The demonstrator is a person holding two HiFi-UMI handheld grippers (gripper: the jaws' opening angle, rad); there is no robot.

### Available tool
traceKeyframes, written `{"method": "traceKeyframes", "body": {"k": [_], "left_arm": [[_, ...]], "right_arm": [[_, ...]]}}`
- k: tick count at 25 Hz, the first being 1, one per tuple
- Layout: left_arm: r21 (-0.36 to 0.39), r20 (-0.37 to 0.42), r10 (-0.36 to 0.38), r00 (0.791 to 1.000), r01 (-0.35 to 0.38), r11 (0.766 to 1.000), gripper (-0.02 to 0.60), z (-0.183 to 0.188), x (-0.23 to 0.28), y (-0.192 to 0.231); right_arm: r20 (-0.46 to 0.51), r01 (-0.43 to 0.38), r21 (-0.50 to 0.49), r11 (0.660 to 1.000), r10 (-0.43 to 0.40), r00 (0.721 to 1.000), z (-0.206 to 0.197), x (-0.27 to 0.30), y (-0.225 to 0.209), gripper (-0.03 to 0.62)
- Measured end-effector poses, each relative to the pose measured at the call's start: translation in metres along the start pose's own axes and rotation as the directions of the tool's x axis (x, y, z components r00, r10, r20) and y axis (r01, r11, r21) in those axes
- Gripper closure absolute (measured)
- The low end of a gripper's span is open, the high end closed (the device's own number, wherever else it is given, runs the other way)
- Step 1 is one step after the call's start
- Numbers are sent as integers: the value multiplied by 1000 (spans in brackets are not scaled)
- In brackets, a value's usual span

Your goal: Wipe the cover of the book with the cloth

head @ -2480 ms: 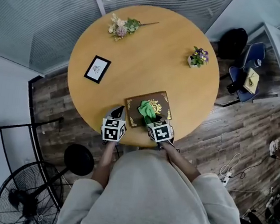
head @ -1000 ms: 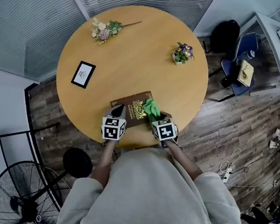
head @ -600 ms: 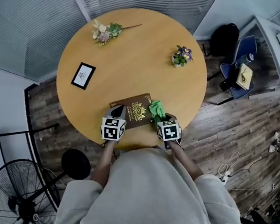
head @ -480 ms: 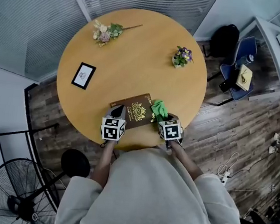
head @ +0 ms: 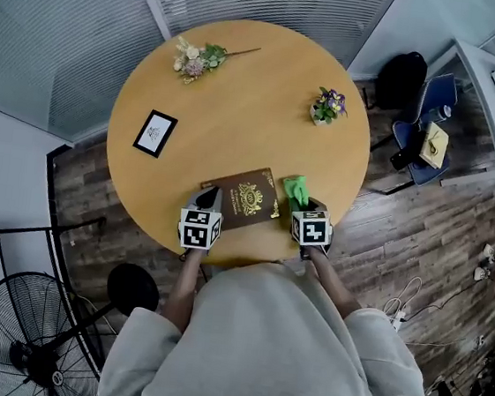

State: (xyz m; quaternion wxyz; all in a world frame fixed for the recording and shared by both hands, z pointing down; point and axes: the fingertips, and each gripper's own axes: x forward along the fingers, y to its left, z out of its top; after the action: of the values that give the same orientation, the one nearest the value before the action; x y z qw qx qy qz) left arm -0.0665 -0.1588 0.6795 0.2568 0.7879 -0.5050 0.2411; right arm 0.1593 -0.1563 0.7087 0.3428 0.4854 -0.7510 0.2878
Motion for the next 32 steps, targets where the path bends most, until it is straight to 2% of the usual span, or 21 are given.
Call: {"method": "traceKeyframes", "body": {"k": [8,14,22,32], "left_arm": [[-2,21,33,999,-33,999,572,8,-14,19],[0,66,73,995,-73,997,572,29,-30,45],[7,135,114,984,-116,993,572,65,-51,74],[26,229,146,962,-156,987,572,113,-78,100]], "right_arm": [[83,-24,-30,999,27,996,40,0,15,496],[163,-46,-77,996,58,985,84,0,36,496],[278,-69,-136,988,105,955,152,-7,61,497],[393,-52,-205,977,130,910,218,-25,85,497]]}}
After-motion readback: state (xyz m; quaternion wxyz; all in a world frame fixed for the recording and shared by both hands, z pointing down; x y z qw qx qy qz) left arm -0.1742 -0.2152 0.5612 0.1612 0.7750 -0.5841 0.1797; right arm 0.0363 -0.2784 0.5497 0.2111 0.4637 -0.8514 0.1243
